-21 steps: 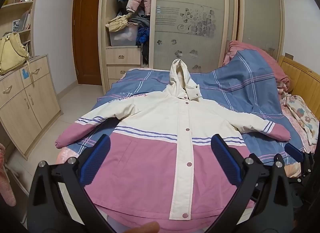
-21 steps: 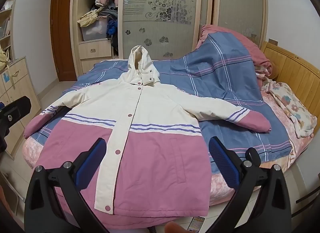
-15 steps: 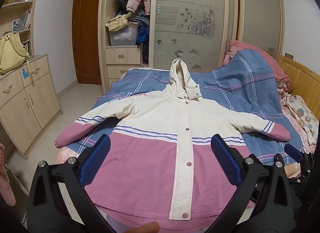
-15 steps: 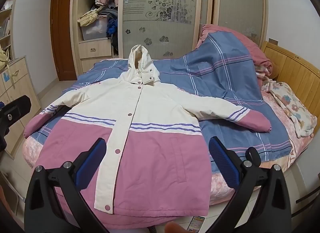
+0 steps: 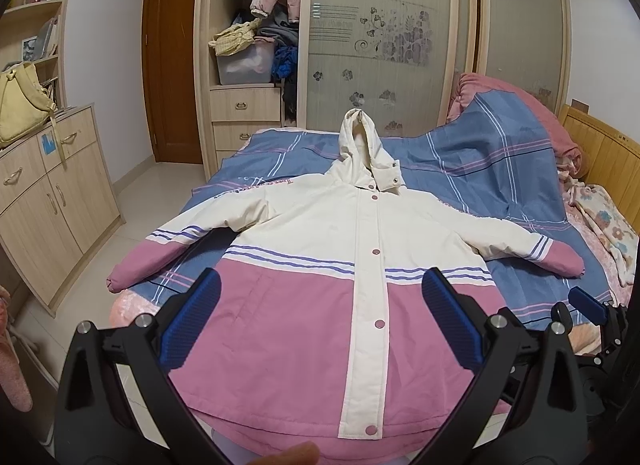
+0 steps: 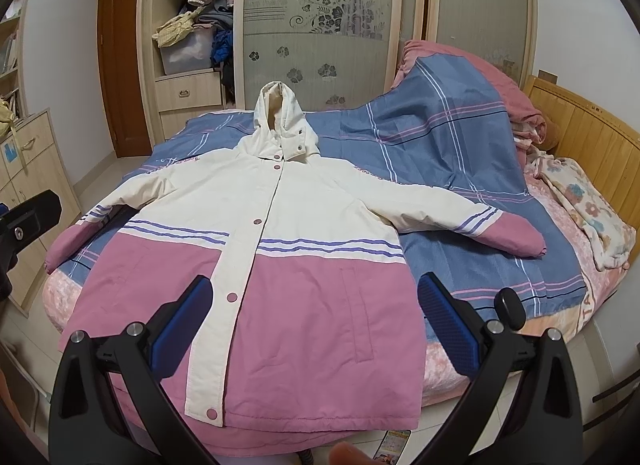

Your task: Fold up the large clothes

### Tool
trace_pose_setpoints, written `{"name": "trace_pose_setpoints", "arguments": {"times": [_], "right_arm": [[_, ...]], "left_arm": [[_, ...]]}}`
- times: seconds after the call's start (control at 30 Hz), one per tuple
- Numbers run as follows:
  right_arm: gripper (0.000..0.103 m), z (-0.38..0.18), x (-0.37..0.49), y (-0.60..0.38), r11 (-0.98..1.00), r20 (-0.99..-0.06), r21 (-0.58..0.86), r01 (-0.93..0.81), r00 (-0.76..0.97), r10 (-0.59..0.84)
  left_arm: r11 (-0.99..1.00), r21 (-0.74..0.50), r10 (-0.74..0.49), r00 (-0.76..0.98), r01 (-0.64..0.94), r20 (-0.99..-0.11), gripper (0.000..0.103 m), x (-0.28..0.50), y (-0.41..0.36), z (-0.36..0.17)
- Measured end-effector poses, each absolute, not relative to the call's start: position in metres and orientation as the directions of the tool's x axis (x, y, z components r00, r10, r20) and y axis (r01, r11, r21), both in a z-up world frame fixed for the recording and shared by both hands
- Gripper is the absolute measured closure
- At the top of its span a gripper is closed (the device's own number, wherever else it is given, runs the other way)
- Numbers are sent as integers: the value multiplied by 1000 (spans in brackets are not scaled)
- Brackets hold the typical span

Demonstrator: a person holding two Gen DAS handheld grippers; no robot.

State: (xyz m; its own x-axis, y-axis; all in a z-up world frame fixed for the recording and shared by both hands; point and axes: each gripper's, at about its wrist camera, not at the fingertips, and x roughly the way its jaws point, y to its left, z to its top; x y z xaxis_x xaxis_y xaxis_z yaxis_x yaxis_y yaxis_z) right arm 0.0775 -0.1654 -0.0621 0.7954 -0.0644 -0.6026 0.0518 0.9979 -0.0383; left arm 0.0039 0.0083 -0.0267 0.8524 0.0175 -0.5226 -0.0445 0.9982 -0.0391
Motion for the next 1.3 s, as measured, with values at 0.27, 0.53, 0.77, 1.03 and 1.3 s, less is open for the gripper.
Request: {"name": "trace_pose_setpoints", "arguments": {"times": [0.27, 0.53, 0.77, 1.03, 1.3], "right_arm": [[1, -62, 117, -266, 963, -606, 258, 81, 789, 96], [1, -149, 158, -526, 594, -631, 648, 476, 773, 69], [13, -214, 191, -636, 378, -615, 757, 533, 777, 135], [96, -191, 260, -657, 530, -583, 719, 449, 806, 107], [74, -192, 303, -670, 700, -731, 457, 549, 680, -57]], "left_arm": [[992, -124, -88, 765, 10, -638, 2, 44, 12, -60], [974, -223, -190, 690, 42, -698, 2, 94, 3, -105], [976, -184, -214, 641, 114, -737, 2, 134, -33, -132], [985, -137, -173, 587, 106, -791, 2, 161, -48, -156], [988, -136, -152, 566, 71, -810, 2, 169, -41, -167]]}}
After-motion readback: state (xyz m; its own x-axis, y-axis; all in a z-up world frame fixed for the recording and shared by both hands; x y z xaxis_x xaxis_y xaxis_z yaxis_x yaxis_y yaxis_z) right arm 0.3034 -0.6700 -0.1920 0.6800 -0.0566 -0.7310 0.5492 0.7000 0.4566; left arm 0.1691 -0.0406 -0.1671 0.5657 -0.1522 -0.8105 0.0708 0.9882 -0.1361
